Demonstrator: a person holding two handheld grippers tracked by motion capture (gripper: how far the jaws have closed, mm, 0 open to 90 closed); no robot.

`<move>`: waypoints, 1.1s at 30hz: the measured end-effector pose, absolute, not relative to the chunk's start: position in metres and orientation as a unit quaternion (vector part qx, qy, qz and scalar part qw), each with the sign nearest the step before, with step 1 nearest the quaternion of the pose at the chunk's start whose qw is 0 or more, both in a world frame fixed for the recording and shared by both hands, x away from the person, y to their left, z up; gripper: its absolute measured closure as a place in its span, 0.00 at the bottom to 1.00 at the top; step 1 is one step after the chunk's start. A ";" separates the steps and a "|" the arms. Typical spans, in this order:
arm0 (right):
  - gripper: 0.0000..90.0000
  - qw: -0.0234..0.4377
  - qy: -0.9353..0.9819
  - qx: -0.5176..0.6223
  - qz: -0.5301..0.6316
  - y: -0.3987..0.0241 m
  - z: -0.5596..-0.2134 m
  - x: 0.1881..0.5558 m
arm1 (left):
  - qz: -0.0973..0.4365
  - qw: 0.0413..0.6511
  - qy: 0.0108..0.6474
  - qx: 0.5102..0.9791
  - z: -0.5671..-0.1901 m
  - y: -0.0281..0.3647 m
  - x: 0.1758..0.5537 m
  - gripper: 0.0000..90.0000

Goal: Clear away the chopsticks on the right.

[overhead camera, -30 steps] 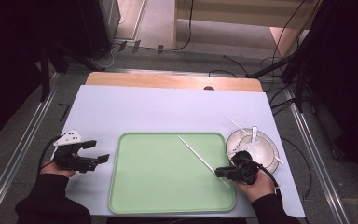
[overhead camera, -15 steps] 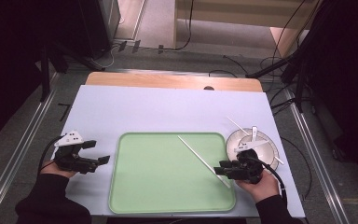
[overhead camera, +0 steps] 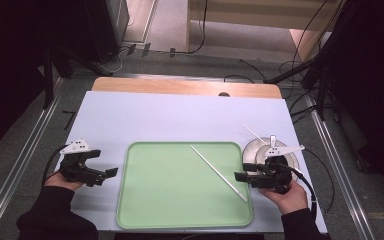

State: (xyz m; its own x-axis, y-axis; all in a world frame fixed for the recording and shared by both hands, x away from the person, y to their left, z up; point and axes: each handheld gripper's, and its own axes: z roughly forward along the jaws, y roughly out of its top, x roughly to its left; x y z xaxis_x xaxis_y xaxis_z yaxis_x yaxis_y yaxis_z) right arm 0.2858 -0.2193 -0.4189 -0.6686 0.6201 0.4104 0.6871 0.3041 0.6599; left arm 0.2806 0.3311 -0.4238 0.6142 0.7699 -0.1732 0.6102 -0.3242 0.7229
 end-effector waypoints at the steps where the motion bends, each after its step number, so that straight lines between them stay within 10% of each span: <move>1: 0.43 0.035 -0.805 -0.405 -0.432 -0.221 -0.417 0.286 | 0.101 0.394 0.427 0.807 -0.424 0.331 0.281 0.00; 13: 0.33 0.012 -0.798 -0.401 -0.450 -0.240 -0.406 0.285 | 0.108 0.387 0.427 0.810 -0.423 0.331 0.280 0.18; 33: 0.31 -0.018 -0.777 -0.437 -0.452 -0.281 -0.396 0.287 | 0.104 0.395 0.412 0.815 -0.422 0.331 0.278 0.19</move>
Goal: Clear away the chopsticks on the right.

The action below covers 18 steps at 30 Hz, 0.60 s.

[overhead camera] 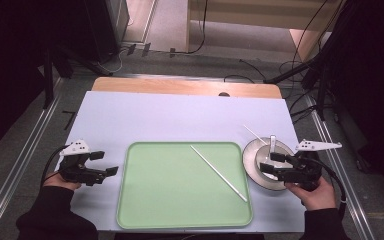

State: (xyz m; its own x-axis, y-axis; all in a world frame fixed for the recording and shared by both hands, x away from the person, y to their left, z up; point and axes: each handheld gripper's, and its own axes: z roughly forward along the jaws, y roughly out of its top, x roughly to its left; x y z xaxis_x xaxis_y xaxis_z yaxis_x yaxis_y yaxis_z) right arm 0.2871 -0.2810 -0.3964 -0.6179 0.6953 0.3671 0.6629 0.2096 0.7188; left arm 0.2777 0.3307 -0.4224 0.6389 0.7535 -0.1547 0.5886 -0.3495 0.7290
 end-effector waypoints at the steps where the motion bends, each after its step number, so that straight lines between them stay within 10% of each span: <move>1: 0.31 0.018 0.777 0.437 0.452 -0.281 -0.396 0.287 | 0.102 0.397 0.410 0.815 -0.422 0.331 0.278 0.19; 18: 0.34 0.047 0.750 0.480 0.452 -0.328 -0.396 0.286 | 0.099 0.411 0.425 0.800 -0.422 0.333 0.276 0.19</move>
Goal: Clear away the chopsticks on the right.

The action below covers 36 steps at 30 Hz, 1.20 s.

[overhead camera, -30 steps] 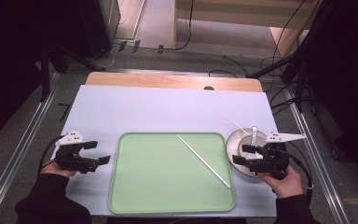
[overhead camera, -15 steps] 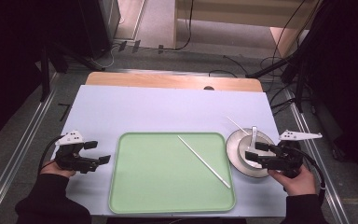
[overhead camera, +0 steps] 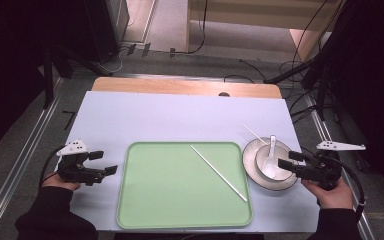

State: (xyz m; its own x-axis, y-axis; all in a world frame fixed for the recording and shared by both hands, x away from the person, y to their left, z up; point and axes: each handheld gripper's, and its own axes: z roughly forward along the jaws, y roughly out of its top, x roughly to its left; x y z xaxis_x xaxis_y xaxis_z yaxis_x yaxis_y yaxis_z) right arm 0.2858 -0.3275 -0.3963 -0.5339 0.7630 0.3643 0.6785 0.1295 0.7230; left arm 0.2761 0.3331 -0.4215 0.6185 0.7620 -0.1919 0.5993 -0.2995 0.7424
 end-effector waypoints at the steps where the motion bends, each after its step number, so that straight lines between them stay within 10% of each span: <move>1: 0.34 0.049 0.747 0.483 0.454 -0.331 -0.396 0.285 | 0.098 0.414 0.426 0.798 -0.421 0.333 0.276 0.19; 36: 0.54 0.071 0.724 0.545 0.418 -0.393 -0.427 0.295 | 0.100 0.396 0.409 0.816 -0.423 0.331 0.274 0.20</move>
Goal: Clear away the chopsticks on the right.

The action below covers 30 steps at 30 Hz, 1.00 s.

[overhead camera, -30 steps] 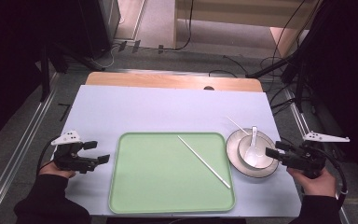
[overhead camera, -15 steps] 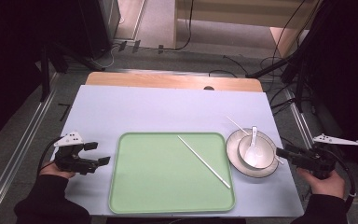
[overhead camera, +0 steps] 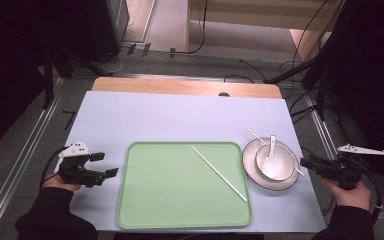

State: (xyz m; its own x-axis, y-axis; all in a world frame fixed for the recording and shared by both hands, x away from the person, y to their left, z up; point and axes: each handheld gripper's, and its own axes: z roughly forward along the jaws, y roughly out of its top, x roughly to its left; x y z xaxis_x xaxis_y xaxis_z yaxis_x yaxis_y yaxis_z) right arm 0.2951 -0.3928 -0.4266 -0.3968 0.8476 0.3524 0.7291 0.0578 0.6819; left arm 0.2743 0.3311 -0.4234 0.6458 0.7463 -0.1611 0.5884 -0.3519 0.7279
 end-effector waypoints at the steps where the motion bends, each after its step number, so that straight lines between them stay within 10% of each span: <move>1: 0.55 0.070 0.724 0.546 0.416 -0.394 -0.428 0.296 | 0.099 0.397 0.407 0.816 -0.423 0.331 0.274 0.20; 30: 0.82 0.018 0.771 0.525 0.359 -0.379 -0.451 0.315 | 0.105 0.396 0.408 0.816 -0.423 0.331 0.274 0.20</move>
